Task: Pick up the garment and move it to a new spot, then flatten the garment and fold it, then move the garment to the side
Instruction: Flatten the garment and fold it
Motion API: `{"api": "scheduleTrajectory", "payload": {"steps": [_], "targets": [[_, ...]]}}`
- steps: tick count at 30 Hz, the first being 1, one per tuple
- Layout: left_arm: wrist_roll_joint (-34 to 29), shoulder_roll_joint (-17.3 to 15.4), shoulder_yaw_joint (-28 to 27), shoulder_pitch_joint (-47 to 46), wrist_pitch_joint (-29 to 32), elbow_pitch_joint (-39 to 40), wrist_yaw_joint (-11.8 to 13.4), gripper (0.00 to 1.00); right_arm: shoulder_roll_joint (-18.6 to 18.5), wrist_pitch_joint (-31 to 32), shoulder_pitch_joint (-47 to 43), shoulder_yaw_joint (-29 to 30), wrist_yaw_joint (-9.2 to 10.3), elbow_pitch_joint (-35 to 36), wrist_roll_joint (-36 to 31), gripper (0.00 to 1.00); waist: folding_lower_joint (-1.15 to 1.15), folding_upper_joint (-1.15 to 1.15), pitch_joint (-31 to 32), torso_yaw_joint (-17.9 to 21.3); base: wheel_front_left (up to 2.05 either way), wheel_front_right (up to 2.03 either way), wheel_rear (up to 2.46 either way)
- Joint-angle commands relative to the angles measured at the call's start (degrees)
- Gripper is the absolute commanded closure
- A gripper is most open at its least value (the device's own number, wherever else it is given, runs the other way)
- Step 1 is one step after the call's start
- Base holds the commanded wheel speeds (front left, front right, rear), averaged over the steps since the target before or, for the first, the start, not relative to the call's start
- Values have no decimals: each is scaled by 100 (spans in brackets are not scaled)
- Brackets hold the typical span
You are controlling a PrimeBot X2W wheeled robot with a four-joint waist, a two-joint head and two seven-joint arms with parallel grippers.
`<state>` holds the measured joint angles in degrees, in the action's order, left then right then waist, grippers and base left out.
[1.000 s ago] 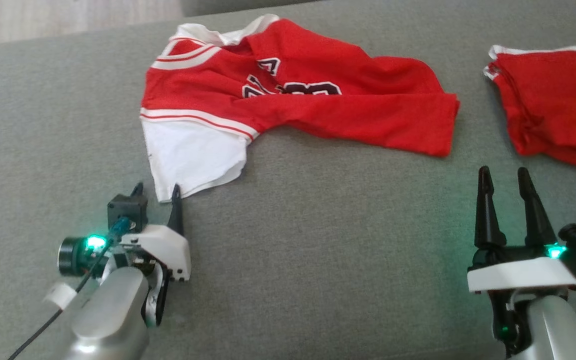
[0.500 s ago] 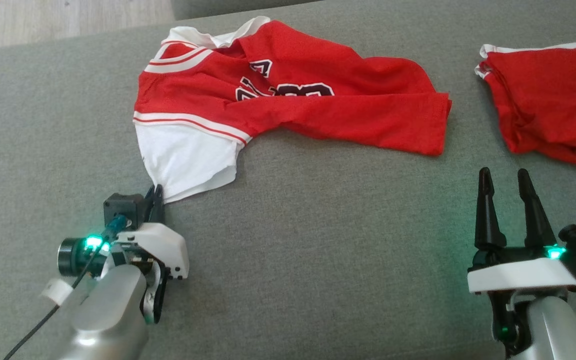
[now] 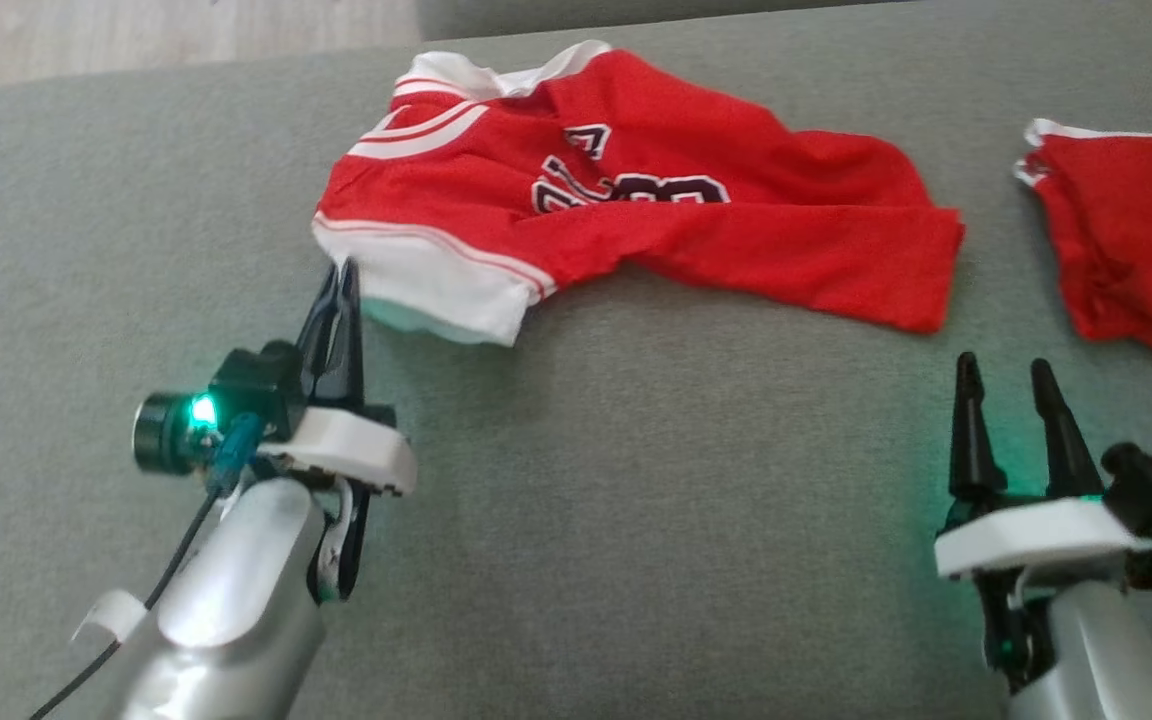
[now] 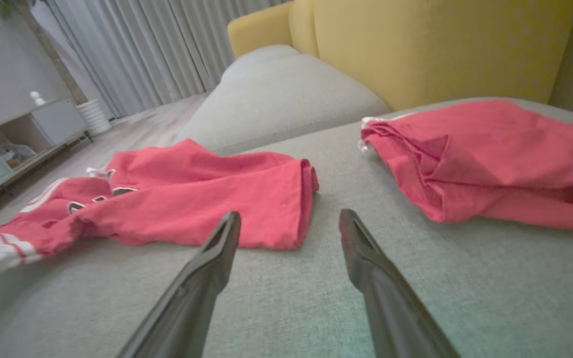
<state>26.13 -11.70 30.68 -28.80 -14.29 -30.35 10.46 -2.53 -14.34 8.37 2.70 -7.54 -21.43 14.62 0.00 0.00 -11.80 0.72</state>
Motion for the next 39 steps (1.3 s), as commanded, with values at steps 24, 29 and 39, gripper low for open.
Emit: {"api": "scheduleTrajectory", "payload": {"steps": [24,29,39], "targets": [[-601,-12,-453,306,-71,1199,-142,100,-34,-45,2479,2,5,-3891,643,100,0,0,-226,-389,0,0,0],[-579,-8,-586,400,-71,1094,-120,100,-34,-62,2361,-185,5,-3826,847,100,0,0,41,-305,0,0,0],[-185,33,-1066,579,-71,1241,-387,100,-34,-65,1891,-380,5,-2491,752,100,0,0,754,-102,0,0,0]]}}
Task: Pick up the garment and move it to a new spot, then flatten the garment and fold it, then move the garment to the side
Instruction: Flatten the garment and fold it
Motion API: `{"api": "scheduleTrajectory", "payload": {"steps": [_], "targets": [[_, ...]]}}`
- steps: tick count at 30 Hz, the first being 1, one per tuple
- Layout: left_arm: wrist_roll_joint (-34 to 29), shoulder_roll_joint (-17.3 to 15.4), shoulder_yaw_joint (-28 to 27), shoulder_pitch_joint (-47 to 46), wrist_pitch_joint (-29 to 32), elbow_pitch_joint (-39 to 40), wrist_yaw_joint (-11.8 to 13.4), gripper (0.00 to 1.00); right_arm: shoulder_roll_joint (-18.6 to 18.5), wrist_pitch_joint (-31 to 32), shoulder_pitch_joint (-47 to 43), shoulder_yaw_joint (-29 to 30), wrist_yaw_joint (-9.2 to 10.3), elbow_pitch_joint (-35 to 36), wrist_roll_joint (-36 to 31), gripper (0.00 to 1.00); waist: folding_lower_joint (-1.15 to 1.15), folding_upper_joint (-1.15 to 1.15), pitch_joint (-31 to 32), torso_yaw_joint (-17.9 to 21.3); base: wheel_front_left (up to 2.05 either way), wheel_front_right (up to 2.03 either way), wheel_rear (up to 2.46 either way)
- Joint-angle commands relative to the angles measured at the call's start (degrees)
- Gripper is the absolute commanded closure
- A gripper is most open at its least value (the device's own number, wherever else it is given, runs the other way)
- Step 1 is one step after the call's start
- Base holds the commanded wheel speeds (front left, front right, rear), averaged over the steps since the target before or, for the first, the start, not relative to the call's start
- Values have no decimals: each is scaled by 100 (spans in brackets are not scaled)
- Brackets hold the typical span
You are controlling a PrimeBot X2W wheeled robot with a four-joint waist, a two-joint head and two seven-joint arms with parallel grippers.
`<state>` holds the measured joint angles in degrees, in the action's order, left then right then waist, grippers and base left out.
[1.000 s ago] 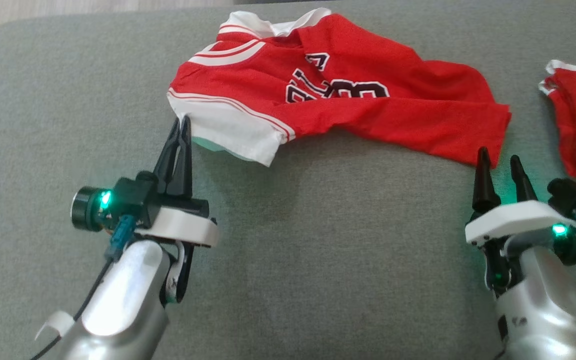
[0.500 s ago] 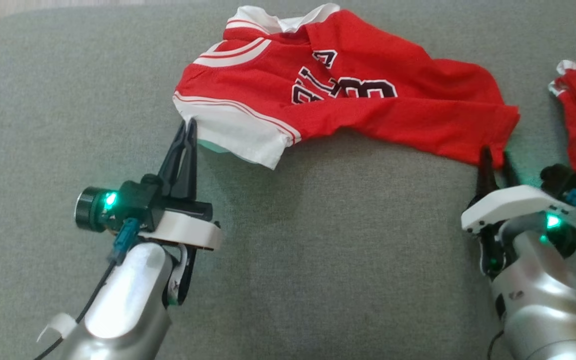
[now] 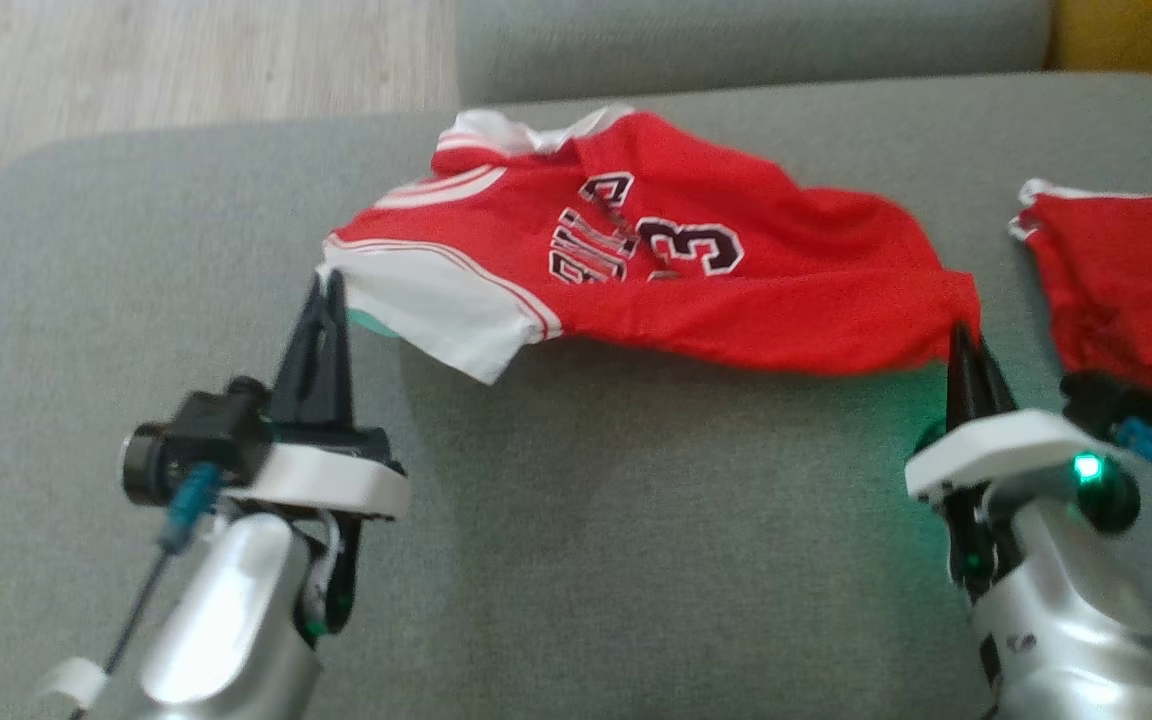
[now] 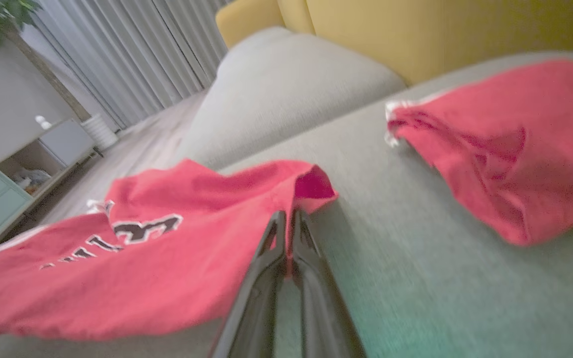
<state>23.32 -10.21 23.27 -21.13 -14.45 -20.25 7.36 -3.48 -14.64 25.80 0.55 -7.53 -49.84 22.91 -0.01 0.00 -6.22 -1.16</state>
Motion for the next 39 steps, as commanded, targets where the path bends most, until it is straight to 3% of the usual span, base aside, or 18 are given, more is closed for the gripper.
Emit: {"api": "scheduleTrajectory", "payload": {"steps": [1,11,19,27,30,33,39], "targets": [[96,-115,-326,-188,-54,231,-76,100,60,-35,148,-165,4,350,-78,100,1,0,195,86,0,0,0],[746,-482,-1187,-778,13,1033,-254,100,-53,561,531,-458,4,2590,-606,100,1,0,818,273,0,0,0],[991,-627,-1597,-908,382,2630,87,100,-470,1451,461,-364,4,4708,-736,100,1,0,1007,222,0,0,0],[956,-915,-1756,-454,992,3993,472,100,-542,2349,-59,-207,4,6387,-817,100,1,0,890,213,0,0,0],[872,-1113,-1779,-486,1182,3958,485,100,-568,2543,-69,-259,4,6521,-829,100,1,0,759,228,0,0,0],[880,-1266,-1739,-849,1301,3565,326,100,-655,2628,151,-317,4,6289,-818,100,1,0,535,218,0,0,0],[622,-1567,-1472,-2422,1397,1754,-137,100,-879,2473,1534,-666,4,5085,-643,100,1,0,-349,198,0,0,0]]}}
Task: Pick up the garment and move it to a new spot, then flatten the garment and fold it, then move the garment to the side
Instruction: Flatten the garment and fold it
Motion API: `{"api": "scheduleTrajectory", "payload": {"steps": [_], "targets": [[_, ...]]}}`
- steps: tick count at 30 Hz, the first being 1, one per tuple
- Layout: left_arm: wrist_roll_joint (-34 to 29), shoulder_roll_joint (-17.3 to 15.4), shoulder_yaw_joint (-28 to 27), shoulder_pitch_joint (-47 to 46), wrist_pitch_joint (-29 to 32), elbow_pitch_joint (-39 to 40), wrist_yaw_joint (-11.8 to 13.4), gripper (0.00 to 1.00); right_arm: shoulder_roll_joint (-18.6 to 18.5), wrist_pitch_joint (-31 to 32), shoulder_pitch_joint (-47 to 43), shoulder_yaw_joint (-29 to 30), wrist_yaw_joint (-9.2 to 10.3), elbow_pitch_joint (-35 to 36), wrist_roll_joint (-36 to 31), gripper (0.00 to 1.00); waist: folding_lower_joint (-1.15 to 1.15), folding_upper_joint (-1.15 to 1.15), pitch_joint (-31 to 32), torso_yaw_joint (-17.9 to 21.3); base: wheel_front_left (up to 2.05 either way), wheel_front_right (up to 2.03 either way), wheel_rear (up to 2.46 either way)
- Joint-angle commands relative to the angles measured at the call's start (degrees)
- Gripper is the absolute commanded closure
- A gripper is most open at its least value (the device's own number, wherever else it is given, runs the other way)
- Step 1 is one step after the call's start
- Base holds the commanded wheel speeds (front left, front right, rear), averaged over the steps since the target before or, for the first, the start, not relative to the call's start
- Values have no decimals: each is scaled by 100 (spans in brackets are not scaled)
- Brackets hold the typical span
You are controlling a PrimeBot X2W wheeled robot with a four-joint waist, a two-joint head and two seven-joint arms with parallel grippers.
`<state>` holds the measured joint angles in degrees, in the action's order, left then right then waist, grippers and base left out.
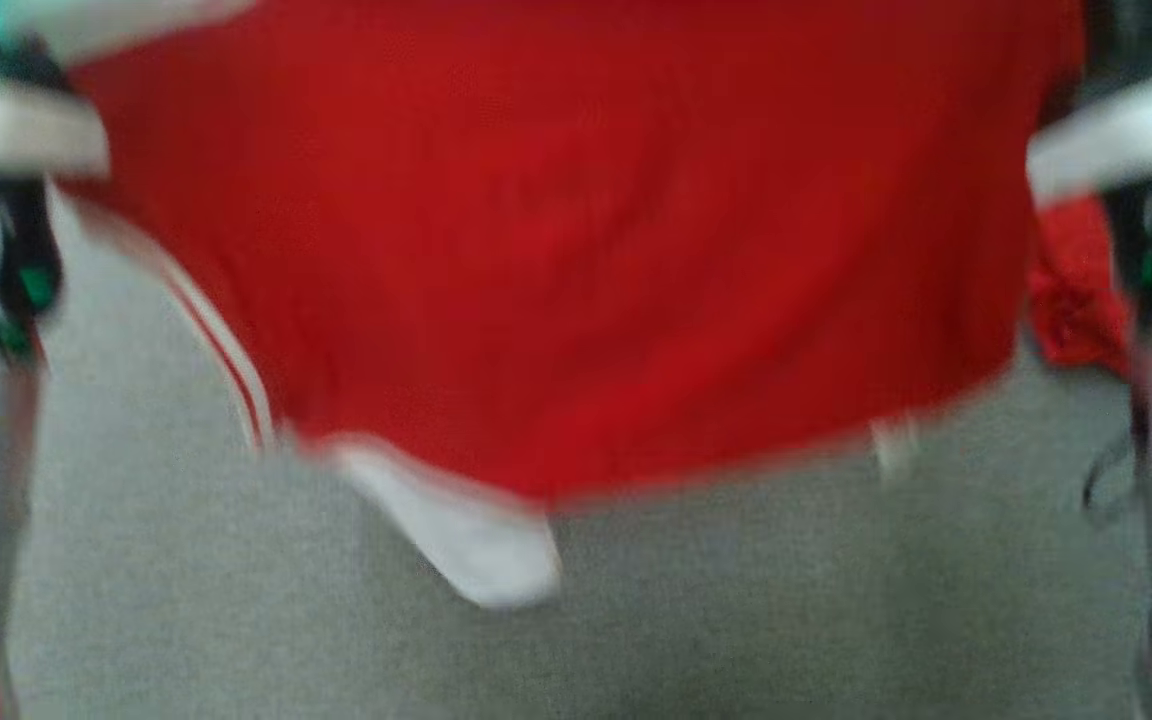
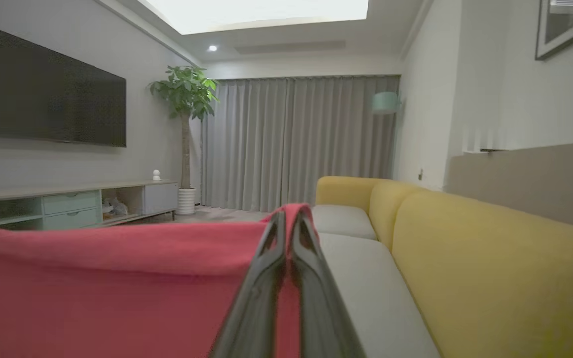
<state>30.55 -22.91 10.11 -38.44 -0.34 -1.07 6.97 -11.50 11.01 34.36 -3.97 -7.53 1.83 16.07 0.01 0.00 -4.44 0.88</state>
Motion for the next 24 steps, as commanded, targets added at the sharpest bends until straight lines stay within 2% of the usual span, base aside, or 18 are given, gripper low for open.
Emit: {"api": "scheduleTrajectory", "payload": {"steps": [1,6,7,9,12,17,20,24], "targets": [[-98,-279,-123,-1027,-35,-501,-186,100,-102,-171,1005,-253,4,-398,83,100,-1,0,-686,-11,0,0,0],[-391,-271,4,-2868,-468,-2083,-457,100,-162,-861,2781,-463,4,-2018,223,100,-1,0,-1309,-92,0,0,0],[-391,-271,4,-2868,-468,-2083,-457,100,-162,-861,2781,-463,4,-2018,223,100,-1,0,-1309,-92,0,0,0],[-478,-156,-25,-3781,-908,-2790,-478,100,-152,-1474,3642,-442,4,-2899,126,100,-1,0,-1535,-161,0,0,0],[-661,-49,133,-4331,-1228,-3329,-611,100,-137,-2062,4132,-410,4,-3678,-45,100,-1,0,-1641,-250,0,0,0],[-869,240,398,-4376,-1423,-3979,-769,100,-69,-2384,4174,-616,4,-4740,-16,100,-1,0,-1699,-420,0,0,0],[-847,468,450,-4004,-1458,-4234,-914,100,-58,-2412,3838,-872,4,-5126,411,100,-1,0,-1640,-572,0,0,0],[-885,586,379,-3283,-1464,-4179,-1037,100,-279,-2264,3357,-1485,4,-5468,752,100,-1,0,-1636,-689,0,0,0]]}}
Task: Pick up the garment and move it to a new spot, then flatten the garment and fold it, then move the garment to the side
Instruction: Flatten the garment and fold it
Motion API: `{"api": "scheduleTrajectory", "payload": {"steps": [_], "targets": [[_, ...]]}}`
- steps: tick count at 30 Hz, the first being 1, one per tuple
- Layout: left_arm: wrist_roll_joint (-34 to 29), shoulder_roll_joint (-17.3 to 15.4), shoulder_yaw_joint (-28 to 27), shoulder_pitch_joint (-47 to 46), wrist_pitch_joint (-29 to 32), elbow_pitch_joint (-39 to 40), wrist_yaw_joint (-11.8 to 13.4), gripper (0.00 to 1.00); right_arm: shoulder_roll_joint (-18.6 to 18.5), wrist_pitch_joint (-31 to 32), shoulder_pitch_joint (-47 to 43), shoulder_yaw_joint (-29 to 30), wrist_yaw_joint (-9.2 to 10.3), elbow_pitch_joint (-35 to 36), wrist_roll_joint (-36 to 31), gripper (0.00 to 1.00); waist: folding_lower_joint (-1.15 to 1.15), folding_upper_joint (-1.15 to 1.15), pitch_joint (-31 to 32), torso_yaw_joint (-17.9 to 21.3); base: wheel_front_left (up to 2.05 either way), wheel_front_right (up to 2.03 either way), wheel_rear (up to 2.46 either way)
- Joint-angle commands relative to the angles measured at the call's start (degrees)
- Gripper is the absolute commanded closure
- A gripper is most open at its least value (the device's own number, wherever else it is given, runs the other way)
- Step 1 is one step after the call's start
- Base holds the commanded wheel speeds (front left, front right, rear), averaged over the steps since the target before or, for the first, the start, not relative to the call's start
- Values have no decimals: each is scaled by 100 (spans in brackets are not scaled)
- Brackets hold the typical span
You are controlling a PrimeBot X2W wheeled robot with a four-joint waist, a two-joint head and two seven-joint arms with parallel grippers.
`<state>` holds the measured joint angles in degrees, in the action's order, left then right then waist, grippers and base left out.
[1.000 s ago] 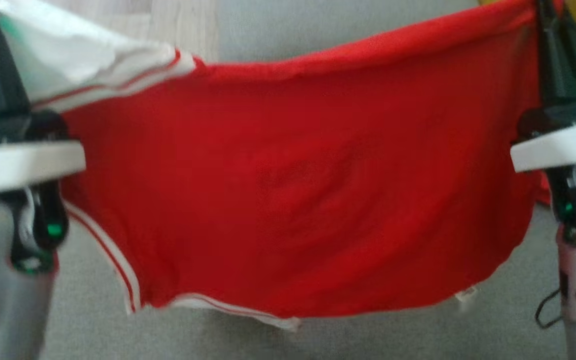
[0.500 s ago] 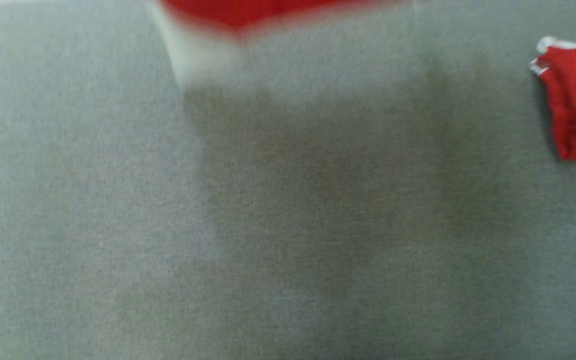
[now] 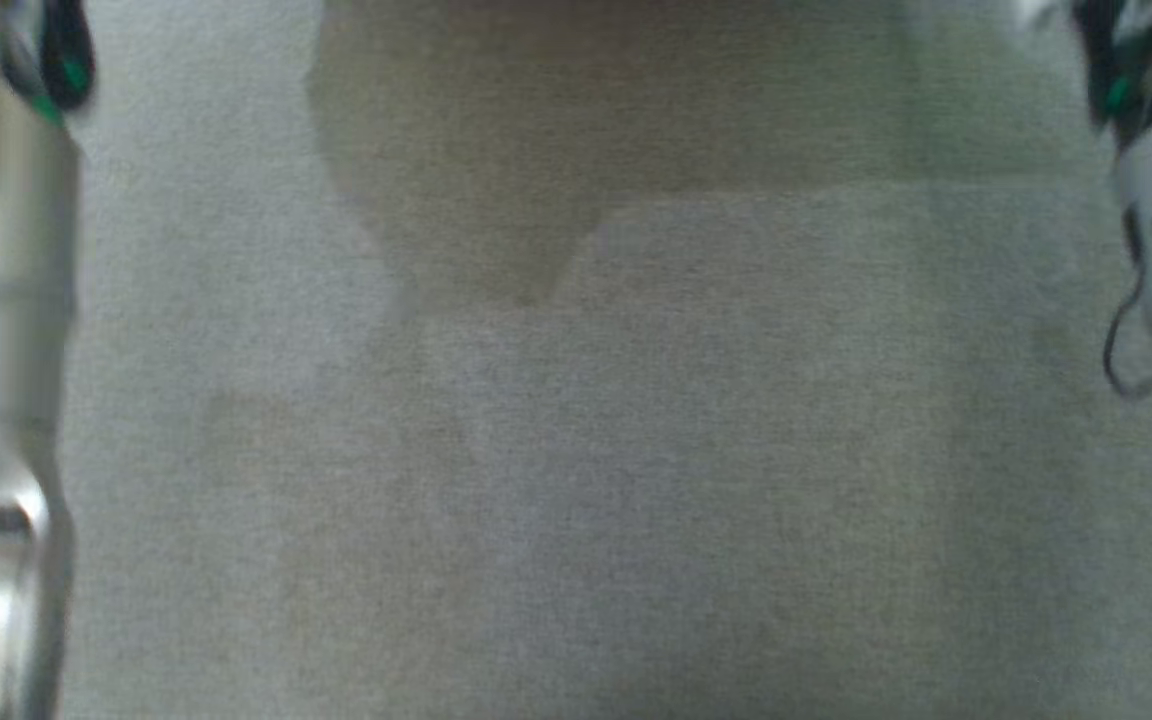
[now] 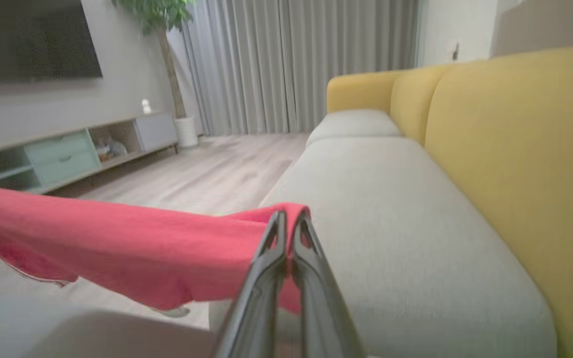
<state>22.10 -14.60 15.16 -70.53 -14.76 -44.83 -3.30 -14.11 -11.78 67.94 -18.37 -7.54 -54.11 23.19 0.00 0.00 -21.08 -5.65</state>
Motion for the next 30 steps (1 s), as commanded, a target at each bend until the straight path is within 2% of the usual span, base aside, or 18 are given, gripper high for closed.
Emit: {"api": "scheduleTrajectory", "payload": {"steps": [1,7,13,20,27,30], "targets": [[-69,-222,-140,163,-21,240,-33,100,-88,65,-141,-212,5,53,98,100,0,0,65,-64,0,0,0],[-282,-150,-130,1705,-23,475,-151,100,-500,473,-1017,-1055,5,-142,642,100,0,0,511,-197,0,0,0],[-382,-261,77,3033,-23,557,-279,100,-881,949,-1884,-1909,5,140,1310,100,0,0,1180,-235,0,0,0],[-410,-639,550,4073,412,876,-376,100,-1408,1445,-2676,-2659,5,749,2157,100,0,0,1846,-272,0,0,0],[-253,-1006,722,4985,974,1655,-392,100,-1758,1801,-3255,-3161,5,1326,2782,100,0,0,2347,-224,0,0,0],[-134,-1194,694,5484,1335,2174,-308,100,-1924,1970,-3481,-3354,5,1643,3071,100,0,0,2491,-179,0,0,0]]}}
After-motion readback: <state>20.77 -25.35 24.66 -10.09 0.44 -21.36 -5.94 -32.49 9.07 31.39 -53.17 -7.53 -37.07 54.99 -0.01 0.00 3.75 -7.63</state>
